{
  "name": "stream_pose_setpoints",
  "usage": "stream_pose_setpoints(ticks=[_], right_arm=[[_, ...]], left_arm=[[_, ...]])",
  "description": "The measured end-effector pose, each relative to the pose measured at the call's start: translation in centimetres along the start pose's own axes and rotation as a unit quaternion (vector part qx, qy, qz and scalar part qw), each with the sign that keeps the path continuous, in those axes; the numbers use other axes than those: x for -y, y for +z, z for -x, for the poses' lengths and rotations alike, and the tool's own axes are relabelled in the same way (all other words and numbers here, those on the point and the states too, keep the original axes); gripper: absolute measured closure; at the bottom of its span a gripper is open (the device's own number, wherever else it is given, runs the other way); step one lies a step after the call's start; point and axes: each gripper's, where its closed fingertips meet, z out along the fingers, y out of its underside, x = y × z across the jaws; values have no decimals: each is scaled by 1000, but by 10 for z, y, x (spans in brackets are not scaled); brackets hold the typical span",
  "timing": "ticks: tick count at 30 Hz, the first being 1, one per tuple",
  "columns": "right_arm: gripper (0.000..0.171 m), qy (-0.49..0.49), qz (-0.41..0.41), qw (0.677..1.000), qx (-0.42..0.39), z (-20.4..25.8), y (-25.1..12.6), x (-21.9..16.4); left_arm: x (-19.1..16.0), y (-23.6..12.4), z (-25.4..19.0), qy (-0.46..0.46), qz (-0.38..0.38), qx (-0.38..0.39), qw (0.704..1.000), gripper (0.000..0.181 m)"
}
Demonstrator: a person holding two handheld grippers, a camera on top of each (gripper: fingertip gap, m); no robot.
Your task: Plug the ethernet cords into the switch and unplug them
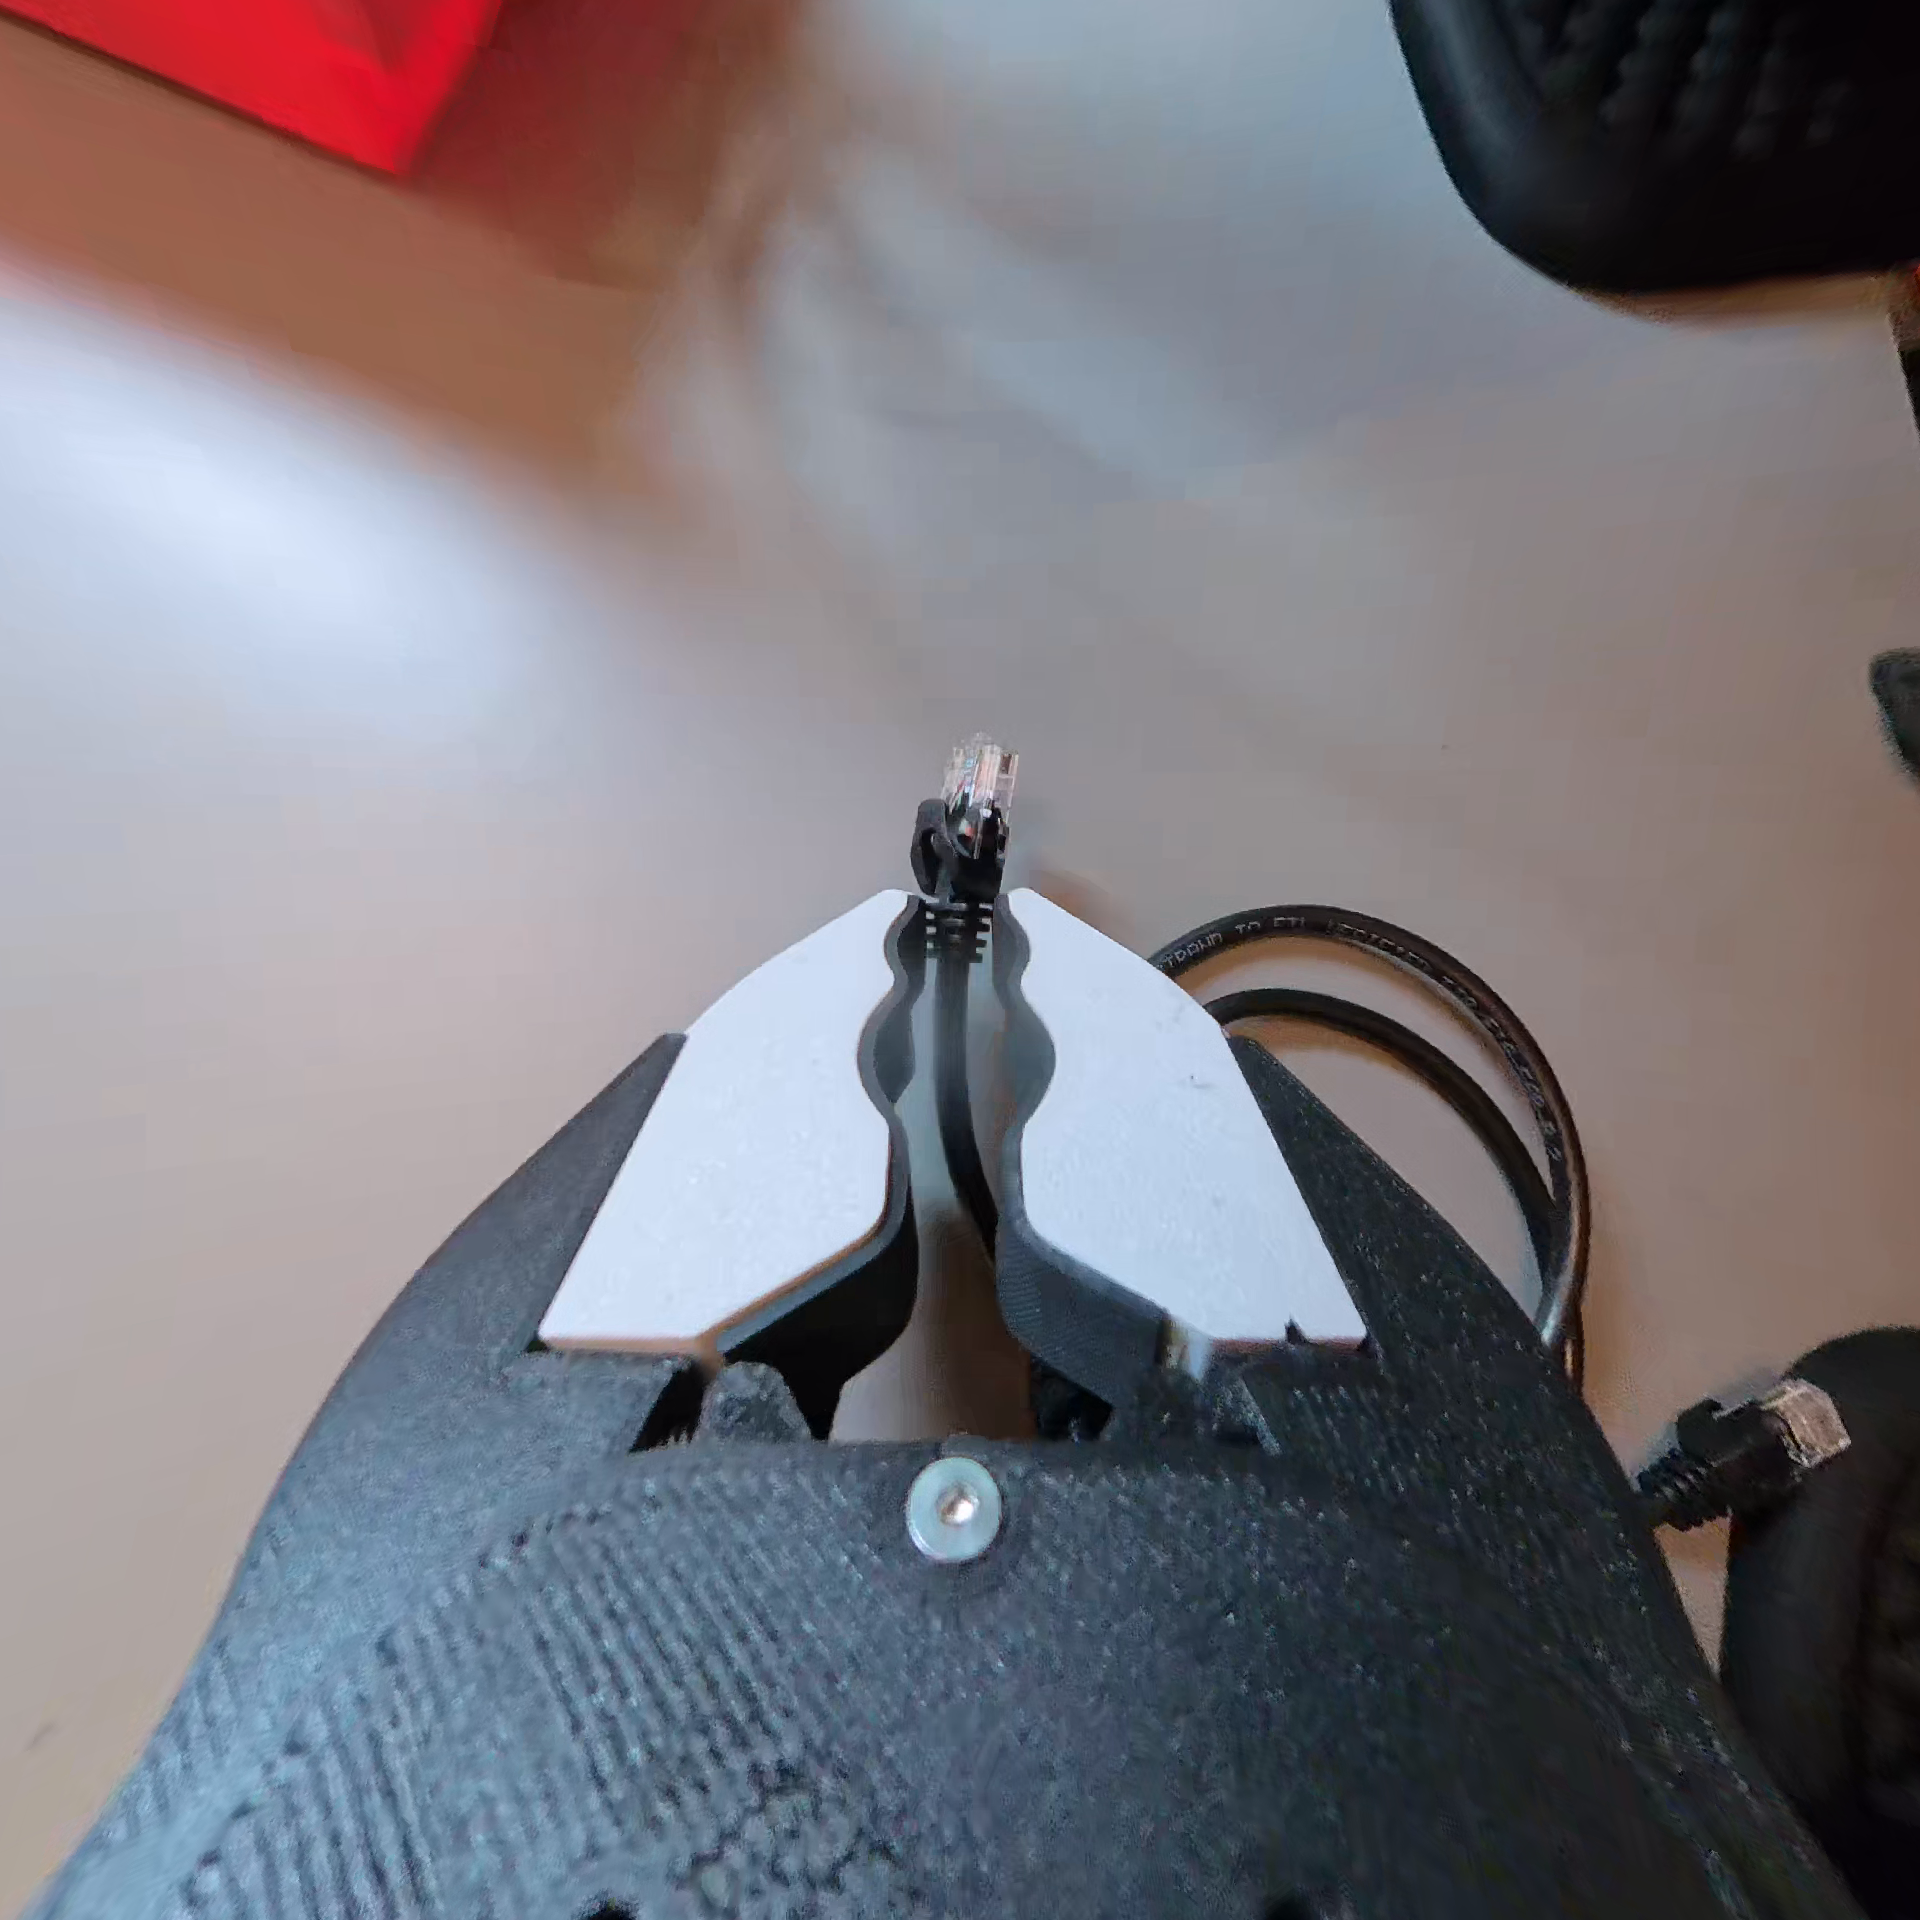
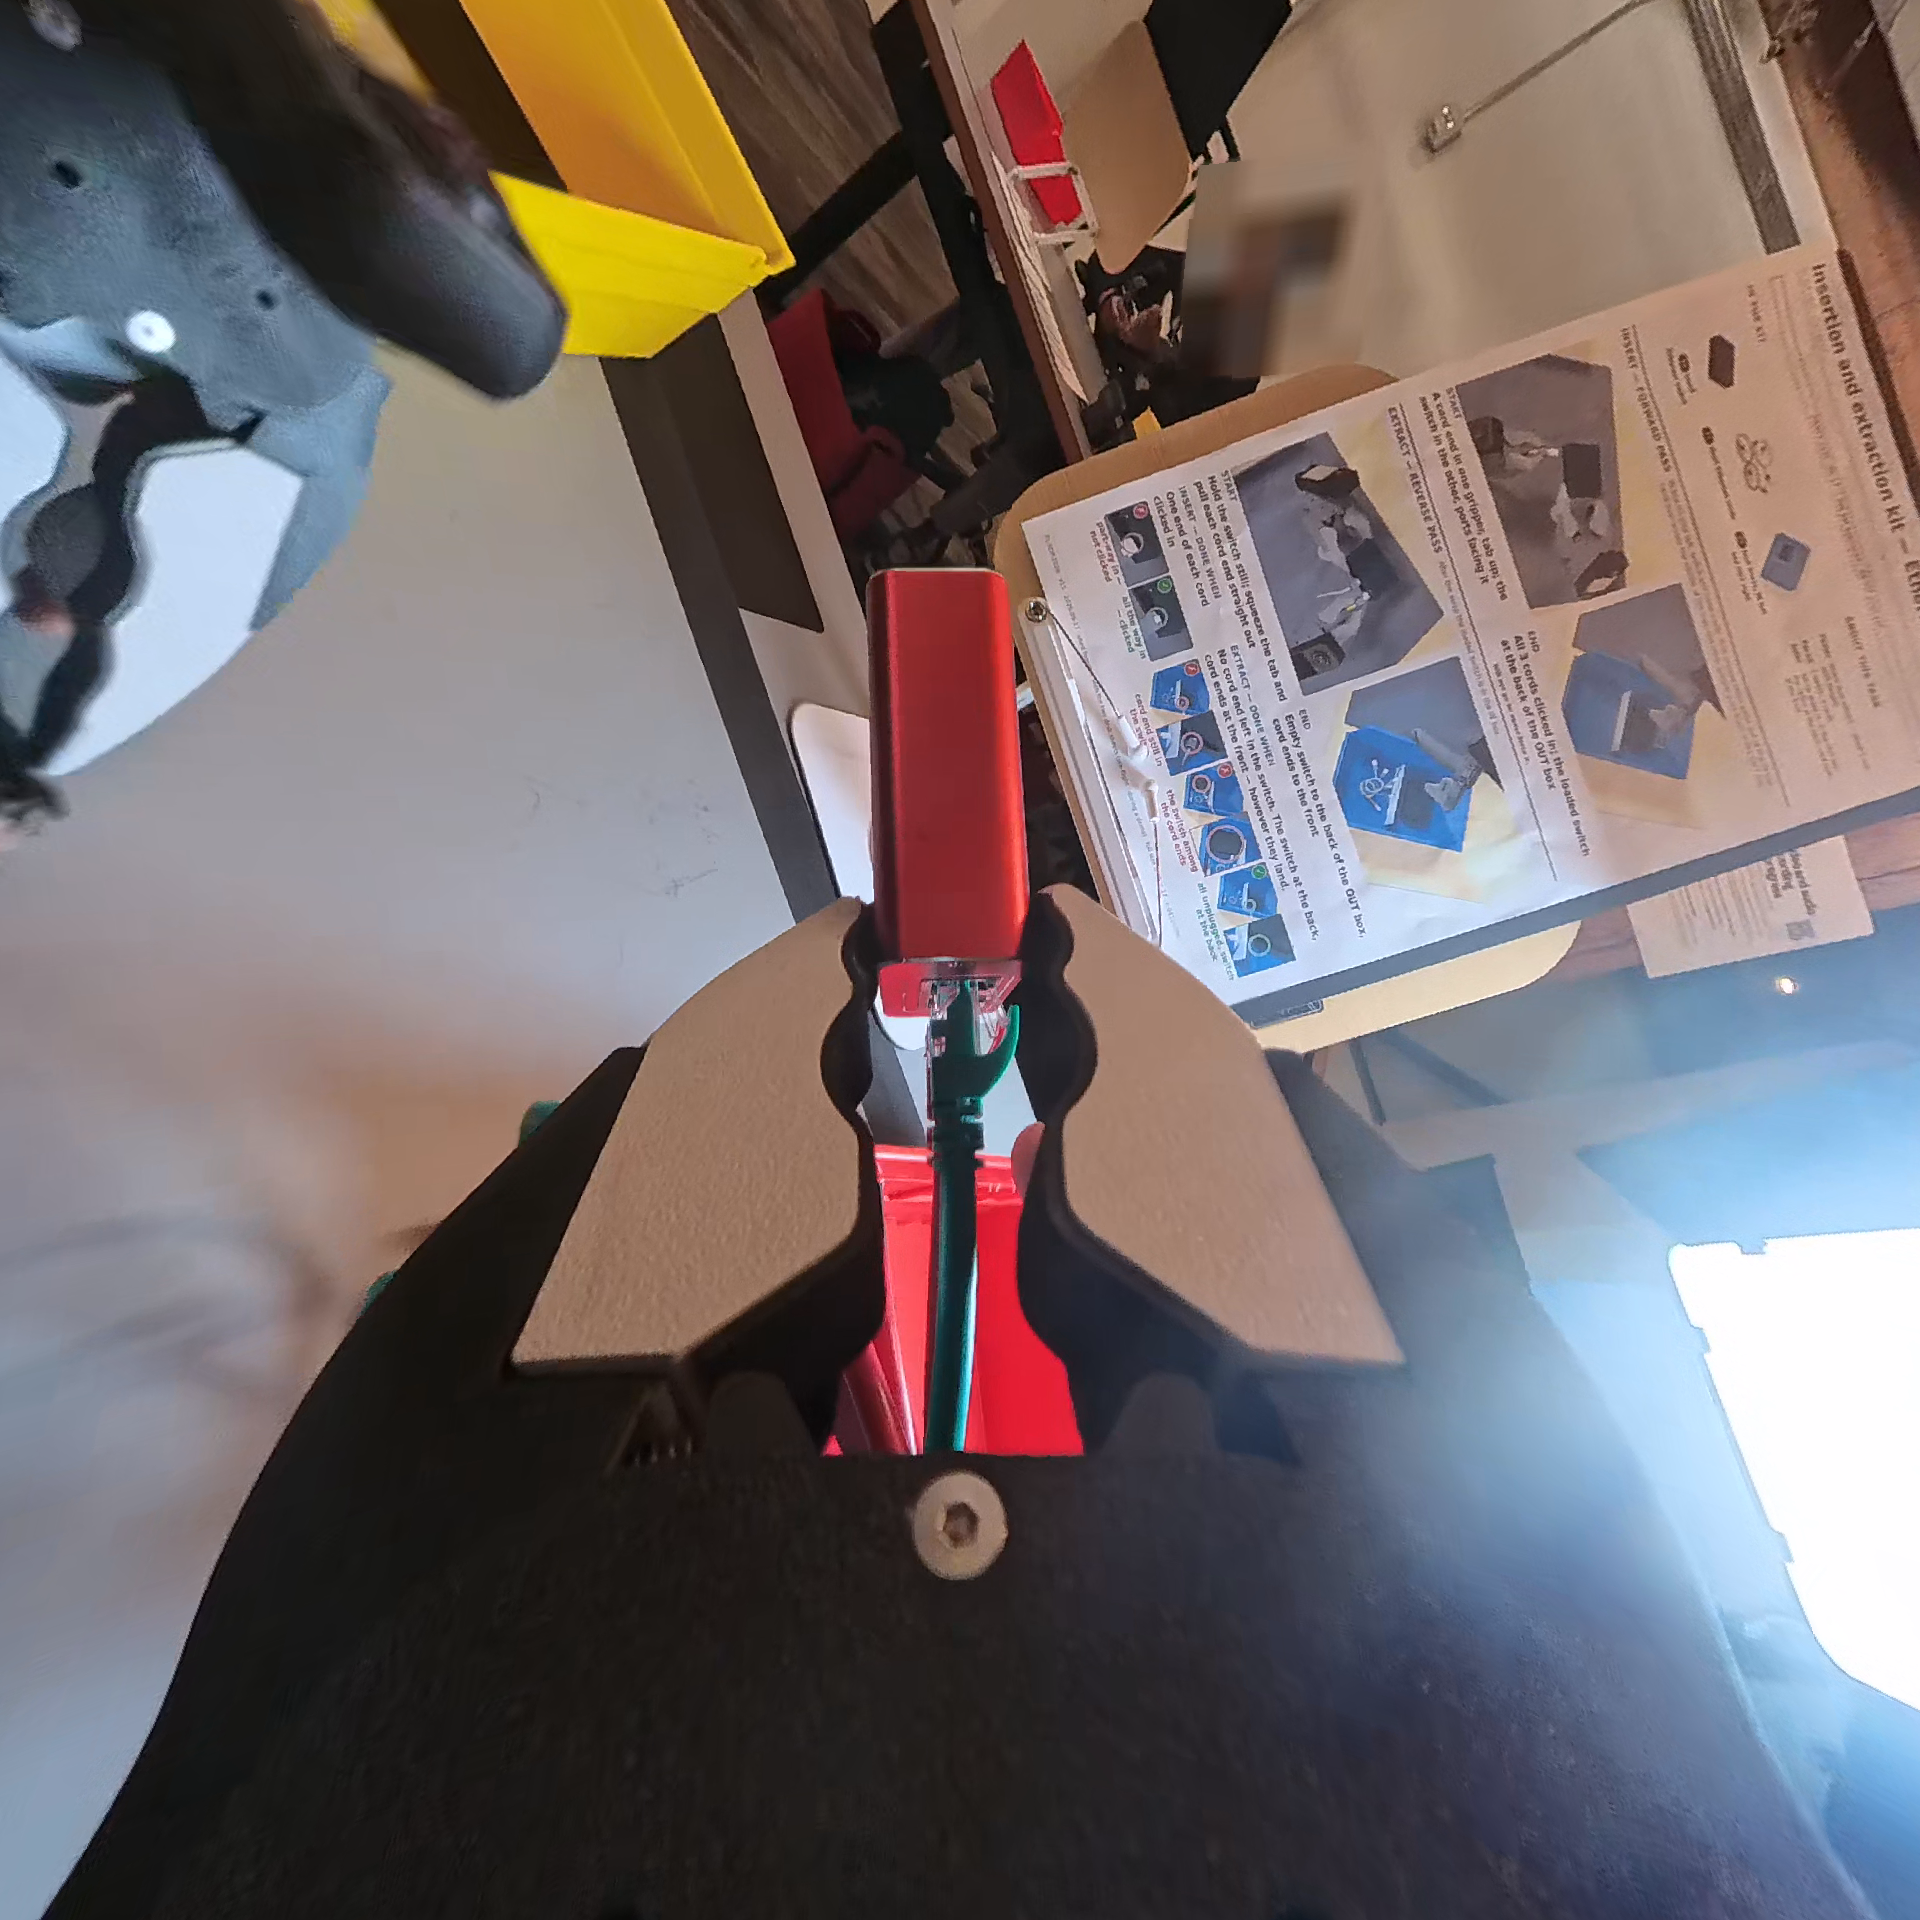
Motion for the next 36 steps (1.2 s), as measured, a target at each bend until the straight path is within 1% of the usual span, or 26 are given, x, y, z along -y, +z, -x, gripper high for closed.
stream_pose_setpoints(ticks=[1, 3, 7, 9, 11, 16, 21, 25, 32, 36], right_arm=[[145, -3, -8, 1000, 1, 1, -1, 2], [145, -8, -29, 1000, 3, 4, -2, 8], [145, -46, -66, 997, 15, 17, -1, 22], [145, -74, -82, 994, 18, 28, 2, 31], [145, -101, -94, 990, 20, 39, 6, 38], [145, -151, -118, 981, 23, 63, 15, 55], [145, -189, -127, 973, 35, 86, 22, 68], [145, -201, -133, 969, 49, 98, 24, 75], [145, -210, -131, 965, 82, 112, 25, 75], [145, -225, -125, 961, 99, 120, 24, 76]], left_arm=[[5, -11, 6, -4, -14, 23, 1000, 169], [20, -41, 13, -4, -37, 72, 997, 169], [49, -107, 17, 11, -37, 176, 984, 169], [59, -131, 13, 19, -26, 217, 976, 169], [62, -145, 6, 23, -10, 245, 969, 169], [45, -143, 0, 35, 60, 267, 961, 169], [35, -142, 2, 28, 78, 257, 963, 169], [25, -138, -3, 24, 98, 237, 966, 170], [15, -127, -17, 21, 115, 180, 977, 170], [7, -117, -13, 11, 142, 169, 975, 170]])
